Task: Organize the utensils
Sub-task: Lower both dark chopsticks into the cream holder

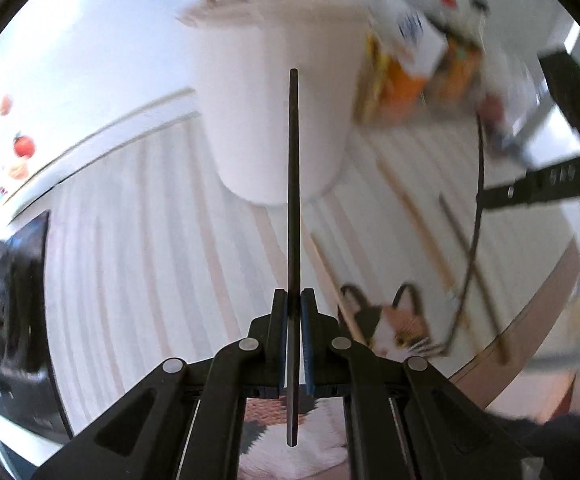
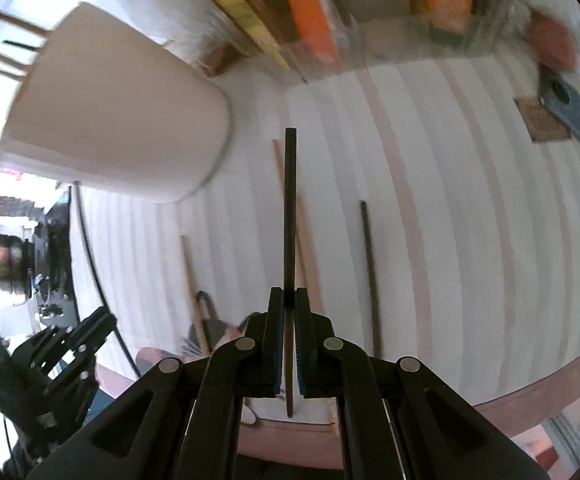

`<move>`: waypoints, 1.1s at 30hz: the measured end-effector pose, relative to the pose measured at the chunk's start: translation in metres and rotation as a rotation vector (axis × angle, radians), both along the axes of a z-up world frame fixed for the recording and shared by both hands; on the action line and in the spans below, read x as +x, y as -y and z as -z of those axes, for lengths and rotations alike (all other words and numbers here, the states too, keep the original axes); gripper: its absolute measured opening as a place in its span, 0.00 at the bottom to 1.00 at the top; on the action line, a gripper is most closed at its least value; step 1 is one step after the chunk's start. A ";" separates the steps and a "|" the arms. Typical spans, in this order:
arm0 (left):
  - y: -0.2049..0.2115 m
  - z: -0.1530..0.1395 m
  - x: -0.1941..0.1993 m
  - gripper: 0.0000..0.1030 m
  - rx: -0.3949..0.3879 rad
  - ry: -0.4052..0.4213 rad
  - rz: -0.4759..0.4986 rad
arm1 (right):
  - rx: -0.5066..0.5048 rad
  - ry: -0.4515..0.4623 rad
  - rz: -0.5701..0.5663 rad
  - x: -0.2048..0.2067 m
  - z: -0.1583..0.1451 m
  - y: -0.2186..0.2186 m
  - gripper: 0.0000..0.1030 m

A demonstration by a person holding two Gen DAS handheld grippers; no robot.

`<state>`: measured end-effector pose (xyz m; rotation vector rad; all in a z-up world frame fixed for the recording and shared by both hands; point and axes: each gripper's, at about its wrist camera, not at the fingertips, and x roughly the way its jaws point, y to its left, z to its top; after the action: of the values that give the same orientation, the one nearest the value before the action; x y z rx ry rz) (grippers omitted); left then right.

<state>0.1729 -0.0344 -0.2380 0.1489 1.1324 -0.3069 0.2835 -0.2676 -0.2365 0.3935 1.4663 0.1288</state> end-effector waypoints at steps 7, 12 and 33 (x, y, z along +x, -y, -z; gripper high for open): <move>-0.019 -0.090 0.004 0.04 -0.145 0.191 -0.132 | -0.004 0.205 -0.060 0.002 -0.085 -0.020 0.04; -0.034 -0.155 0.035 0.04 -0.211 0.342 -0.188 | 0.014 0.392 -0.077 0.007 -0.169 -0.024 0.04; -0.050 -0.105 0.076 0.04 0.061 0.369 -0.471 | 0.059 0.213 0.086 0.062 -0.097 0.008 0.19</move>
<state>0.2487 0.0156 -0.1327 -0.0114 0.7801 0.1705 0.3457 -0.2759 -0.1392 0.4756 1.2360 0.1416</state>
